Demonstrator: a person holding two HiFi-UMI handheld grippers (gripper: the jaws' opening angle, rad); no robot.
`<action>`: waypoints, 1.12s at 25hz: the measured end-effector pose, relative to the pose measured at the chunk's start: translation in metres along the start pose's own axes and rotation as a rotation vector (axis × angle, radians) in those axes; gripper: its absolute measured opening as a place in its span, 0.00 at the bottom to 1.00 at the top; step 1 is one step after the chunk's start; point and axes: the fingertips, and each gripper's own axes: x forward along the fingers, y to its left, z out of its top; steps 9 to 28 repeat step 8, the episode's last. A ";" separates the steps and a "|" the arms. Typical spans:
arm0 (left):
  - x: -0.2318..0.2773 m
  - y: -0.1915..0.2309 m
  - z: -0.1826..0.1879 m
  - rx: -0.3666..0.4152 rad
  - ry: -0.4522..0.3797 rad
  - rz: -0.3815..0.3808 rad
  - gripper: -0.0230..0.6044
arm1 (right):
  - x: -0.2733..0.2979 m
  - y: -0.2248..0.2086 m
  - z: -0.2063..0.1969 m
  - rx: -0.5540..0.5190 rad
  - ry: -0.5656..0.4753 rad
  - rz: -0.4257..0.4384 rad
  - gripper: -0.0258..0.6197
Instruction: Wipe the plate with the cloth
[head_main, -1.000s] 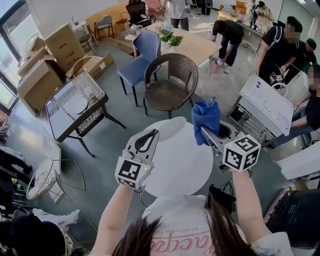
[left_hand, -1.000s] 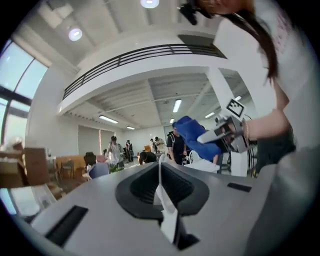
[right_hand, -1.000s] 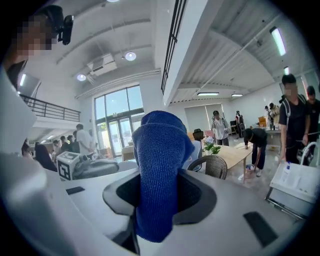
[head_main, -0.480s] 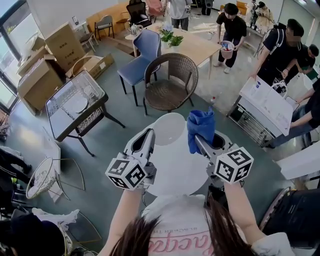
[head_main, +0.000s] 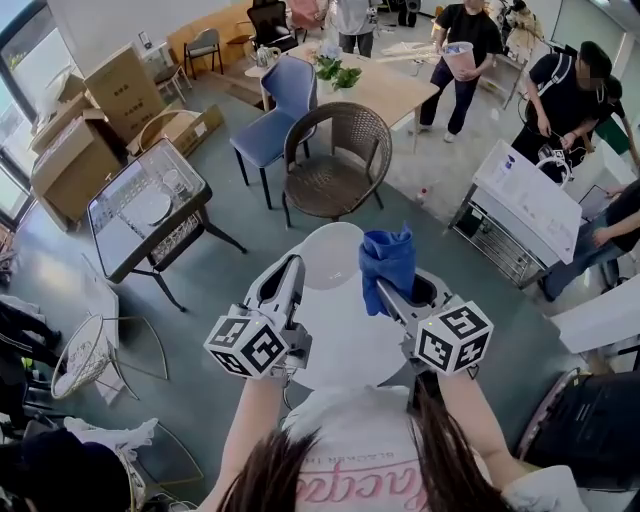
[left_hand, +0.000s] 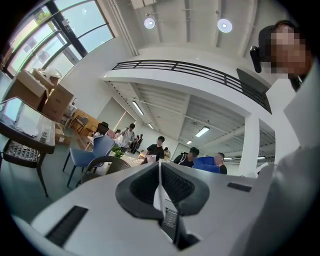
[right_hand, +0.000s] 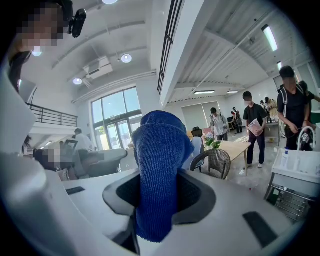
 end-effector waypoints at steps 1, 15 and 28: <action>0.001 -0.001 0.000 -0.001 0.000 -0.001 0.07 | 0.000 0.000 0.000 0.001 -0.002 0.001 0.28; 0.007 0.001 0.001 -0.010 -0.001 -0.009 0.07 | 0.005 -0.003 0.003 0.012 -0.011 -0.004 0.28; 0.007 0.001 0.001 -0.010 -0.001 -0.009 0.07 | 0.005 -0.003 0.003 0.012 -0.011 -0.004 0.28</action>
